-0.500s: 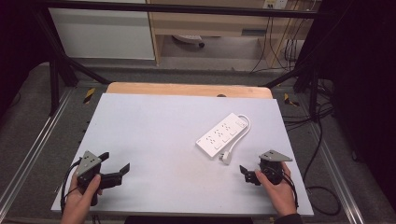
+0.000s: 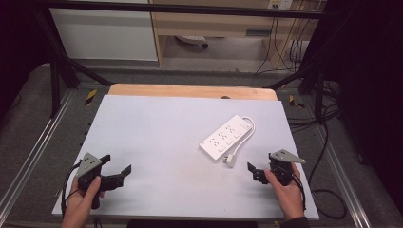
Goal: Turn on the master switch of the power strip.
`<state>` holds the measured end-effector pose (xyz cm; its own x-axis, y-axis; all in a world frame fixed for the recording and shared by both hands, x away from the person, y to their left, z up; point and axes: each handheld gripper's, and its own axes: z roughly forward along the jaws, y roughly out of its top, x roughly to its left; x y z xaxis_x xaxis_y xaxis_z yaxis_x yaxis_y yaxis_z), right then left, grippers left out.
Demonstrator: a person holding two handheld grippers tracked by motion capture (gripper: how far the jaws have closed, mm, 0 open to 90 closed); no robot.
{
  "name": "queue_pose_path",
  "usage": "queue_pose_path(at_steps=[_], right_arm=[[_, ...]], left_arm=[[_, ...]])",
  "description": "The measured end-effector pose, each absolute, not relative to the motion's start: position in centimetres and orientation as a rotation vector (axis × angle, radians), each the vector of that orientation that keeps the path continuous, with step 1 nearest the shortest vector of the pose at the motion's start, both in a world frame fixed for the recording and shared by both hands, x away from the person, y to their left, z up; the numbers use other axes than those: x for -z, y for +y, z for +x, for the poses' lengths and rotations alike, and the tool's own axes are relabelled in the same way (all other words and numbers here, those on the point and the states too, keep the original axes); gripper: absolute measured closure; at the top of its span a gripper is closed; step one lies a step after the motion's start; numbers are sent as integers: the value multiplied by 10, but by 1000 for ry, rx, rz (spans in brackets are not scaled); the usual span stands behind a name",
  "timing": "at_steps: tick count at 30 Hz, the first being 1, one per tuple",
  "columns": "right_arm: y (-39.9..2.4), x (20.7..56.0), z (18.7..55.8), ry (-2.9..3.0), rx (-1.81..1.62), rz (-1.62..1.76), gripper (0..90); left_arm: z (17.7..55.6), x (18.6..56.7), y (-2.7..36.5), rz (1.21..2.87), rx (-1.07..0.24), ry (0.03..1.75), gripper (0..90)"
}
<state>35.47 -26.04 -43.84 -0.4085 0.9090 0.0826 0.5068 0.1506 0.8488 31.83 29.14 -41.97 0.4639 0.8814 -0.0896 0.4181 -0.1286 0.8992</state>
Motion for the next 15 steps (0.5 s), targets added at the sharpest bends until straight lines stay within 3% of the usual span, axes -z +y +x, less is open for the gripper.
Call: queue_pose_path(at_steps=[15], right_arm=[[-270,416,396,1916,-1189,1344,36]], left_arm=[[321,421,289,1738,-607,1117,76]])
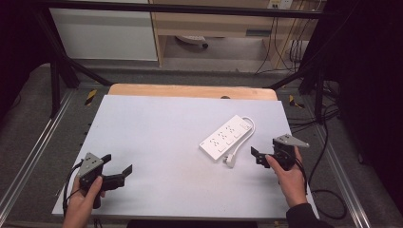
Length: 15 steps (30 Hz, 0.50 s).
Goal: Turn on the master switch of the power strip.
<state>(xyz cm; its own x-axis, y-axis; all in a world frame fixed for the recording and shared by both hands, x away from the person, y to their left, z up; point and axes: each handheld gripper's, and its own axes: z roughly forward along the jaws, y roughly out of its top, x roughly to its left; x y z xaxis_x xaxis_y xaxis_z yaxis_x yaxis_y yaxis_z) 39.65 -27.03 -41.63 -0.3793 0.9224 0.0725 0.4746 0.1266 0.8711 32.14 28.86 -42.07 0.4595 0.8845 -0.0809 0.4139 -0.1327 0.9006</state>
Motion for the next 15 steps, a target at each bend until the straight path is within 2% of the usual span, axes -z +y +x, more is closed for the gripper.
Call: queue_pose_path(at_steps=[15], right_arm=[[-272,398,422,1876,-1161,1340,45]], left_arm=[[333,419,295,1700,-611,1122,77]])
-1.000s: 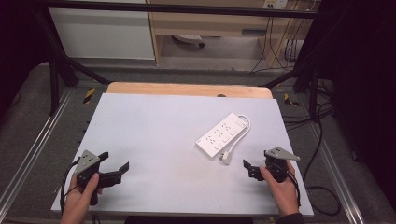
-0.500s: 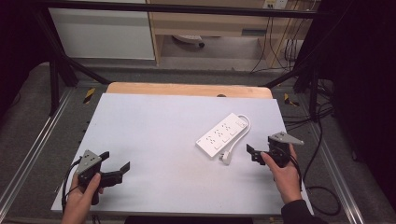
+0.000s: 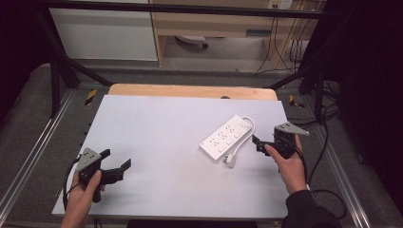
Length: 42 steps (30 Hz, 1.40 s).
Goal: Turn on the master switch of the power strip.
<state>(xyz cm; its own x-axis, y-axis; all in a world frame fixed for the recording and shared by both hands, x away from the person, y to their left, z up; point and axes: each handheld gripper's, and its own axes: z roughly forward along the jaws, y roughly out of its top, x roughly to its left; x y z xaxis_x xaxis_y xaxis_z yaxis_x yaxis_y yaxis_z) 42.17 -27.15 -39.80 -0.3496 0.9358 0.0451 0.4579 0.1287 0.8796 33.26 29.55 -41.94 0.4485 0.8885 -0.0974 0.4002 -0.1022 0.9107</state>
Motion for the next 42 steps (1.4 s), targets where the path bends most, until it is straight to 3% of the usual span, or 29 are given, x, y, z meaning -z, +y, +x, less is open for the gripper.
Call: queue_pose_path(at_steps=[35,42], right_arm=[[-270,364,464,1805,-1165,1358,57],[-268,364,470,1786,-1181,1363,124]], left_arm=[[326,422,295,1732,-619,1140,76],[326,422,295,1727,-616,1143,76]])
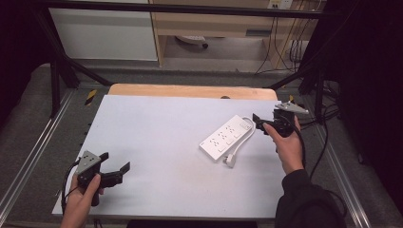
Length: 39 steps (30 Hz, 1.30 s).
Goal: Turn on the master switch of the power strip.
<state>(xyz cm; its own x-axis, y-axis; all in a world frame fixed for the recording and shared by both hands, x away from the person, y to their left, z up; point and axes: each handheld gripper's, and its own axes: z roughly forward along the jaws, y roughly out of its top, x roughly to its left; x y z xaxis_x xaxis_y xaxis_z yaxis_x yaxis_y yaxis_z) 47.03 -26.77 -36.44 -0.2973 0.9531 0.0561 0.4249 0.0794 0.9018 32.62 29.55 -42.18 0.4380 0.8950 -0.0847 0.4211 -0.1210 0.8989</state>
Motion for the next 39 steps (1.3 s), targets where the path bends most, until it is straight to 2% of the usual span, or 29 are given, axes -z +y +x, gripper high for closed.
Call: queue_pose_path(at_steps=[1,3,4,5,7,39], right_arm=[[-267,365,472,1779,-1182,1359,170],[-266,365,473,1778,-1184,1359,187],[-266,366,475,1771,-1187,1357,244],[-266,366,475,1771,-1187,1357,244],[-266,366,477,1769,-1204,1353,324],[-261,366,483,1695,-1270,1309,750]], left_arm=[[326,422,295,1730,-617,1143,76],[326,422,296,1732,-618,1140,76],[326,422,296,1732,-618,1141,76],[326,422,296,1733,-618,1142,76],[326,422,295,1733,-617,1144,76],[326,422,296,1730,-614,1148,76]])
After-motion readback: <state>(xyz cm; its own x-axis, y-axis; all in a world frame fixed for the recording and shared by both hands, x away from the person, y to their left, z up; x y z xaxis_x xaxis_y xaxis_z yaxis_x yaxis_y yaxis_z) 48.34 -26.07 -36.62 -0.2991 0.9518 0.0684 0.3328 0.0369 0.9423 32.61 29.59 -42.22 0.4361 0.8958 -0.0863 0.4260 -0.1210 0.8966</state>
